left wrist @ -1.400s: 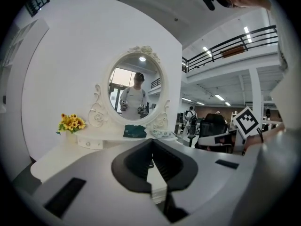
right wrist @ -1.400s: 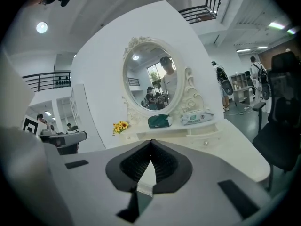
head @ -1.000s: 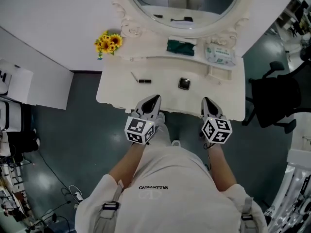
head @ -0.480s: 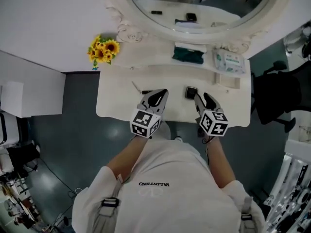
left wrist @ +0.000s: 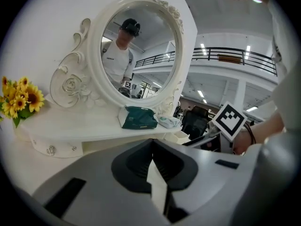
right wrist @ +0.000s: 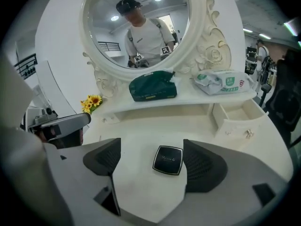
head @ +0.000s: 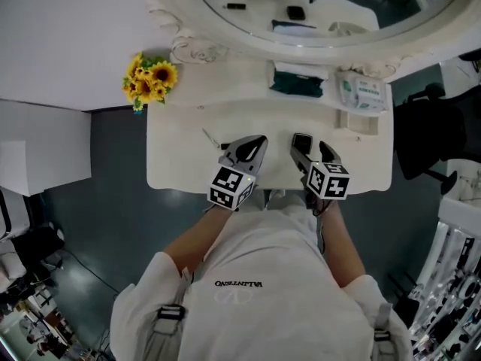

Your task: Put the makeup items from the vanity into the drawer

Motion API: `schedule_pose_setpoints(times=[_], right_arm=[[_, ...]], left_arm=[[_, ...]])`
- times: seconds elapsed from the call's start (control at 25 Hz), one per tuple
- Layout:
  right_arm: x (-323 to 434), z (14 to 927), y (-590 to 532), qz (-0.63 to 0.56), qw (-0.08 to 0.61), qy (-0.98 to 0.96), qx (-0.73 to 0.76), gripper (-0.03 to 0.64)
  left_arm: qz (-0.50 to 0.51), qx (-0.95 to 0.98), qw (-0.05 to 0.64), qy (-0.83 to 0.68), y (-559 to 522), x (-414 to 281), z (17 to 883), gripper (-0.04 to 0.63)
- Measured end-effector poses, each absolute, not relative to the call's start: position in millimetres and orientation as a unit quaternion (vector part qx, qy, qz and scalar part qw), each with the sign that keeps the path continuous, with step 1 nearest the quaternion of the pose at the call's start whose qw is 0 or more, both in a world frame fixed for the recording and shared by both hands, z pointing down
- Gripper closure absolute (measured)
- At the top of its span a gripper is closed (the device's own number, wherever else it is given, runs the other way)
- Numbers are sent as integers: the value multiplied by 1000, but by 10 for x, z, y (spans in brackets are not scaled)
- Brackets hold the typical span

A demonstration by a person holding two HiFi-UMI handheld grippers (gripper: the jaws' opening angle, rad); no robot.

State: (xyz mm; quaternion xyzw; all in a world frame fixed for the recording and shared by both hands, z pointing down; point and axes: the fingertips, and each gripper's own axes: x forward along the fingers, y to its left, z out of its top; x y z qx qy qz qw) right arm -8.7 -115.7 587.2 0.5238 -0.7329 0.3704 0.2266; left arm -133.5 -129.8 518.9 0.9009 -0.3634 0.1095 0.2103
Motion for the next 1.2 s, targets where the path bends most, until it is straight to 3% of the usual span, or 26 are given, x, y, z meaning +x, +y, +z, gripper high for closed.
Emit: schedule_pose_setpoints(times=[0.2, 0.48, 0.92, 1.2], right_arm=[[-65, 6006, -1208, 392, 233, -723, 519, 179], [-68, 6312, -1202, 428, 269, -708, 494, 84], [-75, 6583, -1234, 447, 298, -699, 472, 84], [-82, 6683, -1295, 443, 323, -688, 476, 87]], left_arm=[[124, 889, 215, -385, -1404, -1314, 5317, 595], [139, 873, 232, -406, -1543, -1213, 5428, 595], [204, 829, 310, -419, -1510, -952, 6108, 595], [209, 820, 314, -430, -1571, -953, 6206, 595]])
